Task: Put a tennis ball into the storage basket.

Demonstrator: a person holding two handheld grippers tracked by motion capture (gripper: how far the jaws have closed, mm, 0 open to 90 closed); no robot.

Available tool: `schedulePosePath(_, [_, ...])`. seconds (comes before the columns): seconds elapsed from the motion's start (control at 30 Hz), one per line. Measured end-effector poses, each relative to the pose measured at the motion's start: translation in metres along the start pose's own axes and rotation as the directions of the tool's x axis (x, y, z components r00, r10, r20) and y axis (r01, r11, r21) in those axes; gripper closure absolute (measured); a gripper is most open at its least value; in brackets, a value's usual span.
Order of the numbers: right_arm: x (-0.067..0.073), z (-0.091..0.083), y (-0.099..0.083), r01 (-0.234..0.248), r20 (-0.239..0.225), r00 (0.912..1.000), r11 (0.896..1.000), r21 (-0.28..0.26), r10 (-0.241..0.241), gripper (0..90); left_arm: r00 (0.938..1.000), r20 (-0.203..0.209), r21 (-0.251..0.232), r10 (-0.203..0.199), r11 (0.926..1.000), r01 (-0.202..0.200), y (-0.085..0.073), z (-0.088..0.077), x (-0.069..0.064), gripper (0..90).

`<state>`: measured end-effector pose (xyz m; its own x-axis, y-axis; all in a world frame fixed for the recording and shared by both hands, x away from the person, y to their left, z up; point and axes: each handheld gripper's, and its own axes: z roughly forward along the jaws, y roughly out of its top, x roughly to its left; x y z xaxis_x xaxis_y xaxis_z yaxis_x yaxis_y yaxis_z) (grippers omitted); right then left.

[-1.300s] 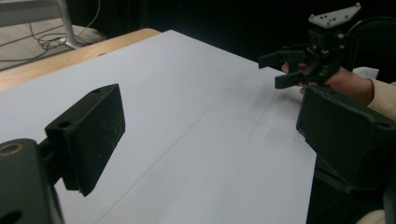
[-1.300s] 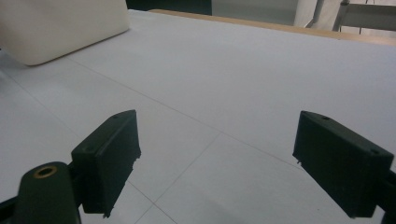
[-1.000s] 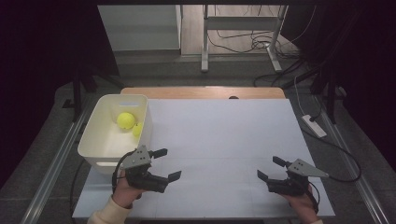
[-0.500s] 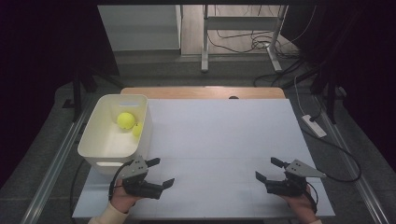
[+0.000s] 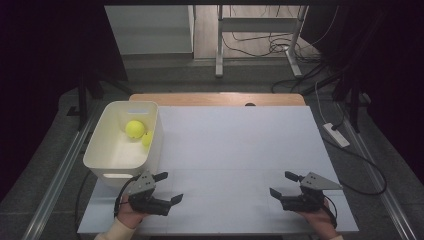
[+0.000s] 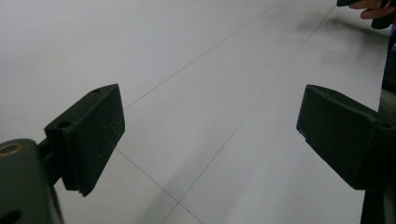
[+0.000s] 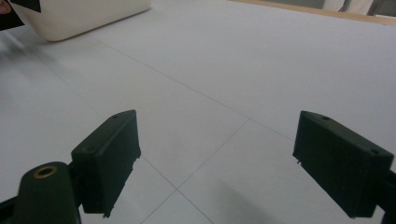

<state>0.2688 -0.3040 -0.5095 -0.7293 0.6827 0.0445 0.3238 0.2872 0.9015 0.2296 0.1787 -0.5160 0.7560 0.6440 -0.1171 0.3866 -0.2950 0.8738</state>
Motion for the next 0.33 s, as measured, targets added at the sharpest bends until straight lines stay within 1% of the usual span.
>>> schedulePosePath(0.2, [-0.0002, 0.0003, -0.0003, -0.001, -0.009, 1.0, 1.0, 0.003, 0.001, 14.6, 1.0, -0.002, -0.002, 0.001, 1.0, -0.001, 0.0011, 0.0006, -0.0005, 8.7])
schedulePosePath(0.33, [-0.0005, -0.0001, -0.0005, 0.0, -0.012, 0.9999, 1.0, 0.003, 0.0, 14.6, 0.9999, -0.008, -0.007, -0.006, 1.0, 0.006, 0.0021, 0.0, -0.0002, 8.7])
